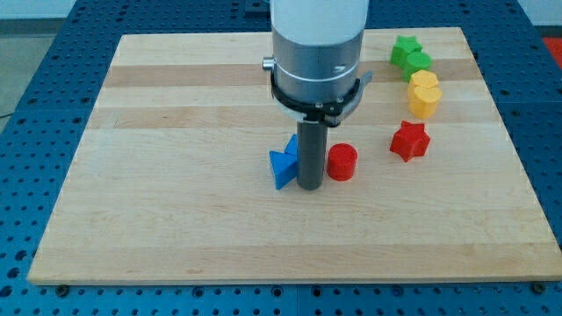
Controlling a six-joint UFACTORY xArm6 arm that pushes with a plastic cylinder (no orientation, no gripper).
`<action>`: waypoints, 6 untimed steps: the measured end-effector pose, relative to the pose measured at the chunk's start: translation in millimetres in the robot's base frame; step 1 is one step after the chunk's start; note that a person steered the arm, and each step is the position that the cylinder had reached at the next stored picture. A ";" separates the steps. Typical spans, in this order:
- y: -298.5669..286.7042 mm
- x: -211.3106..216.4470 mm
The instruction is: Separate the blue blocks from each other
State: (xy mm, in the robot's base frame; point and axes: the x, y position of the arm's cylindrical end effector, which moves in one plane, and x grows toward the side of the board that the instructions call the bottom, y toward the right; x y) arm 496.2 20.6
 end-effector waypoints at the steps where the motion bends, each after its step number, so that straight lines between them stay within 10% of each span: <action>1: 44.2 -3.4; 4: -31.2 -16.9; 6: 27.4 -33.8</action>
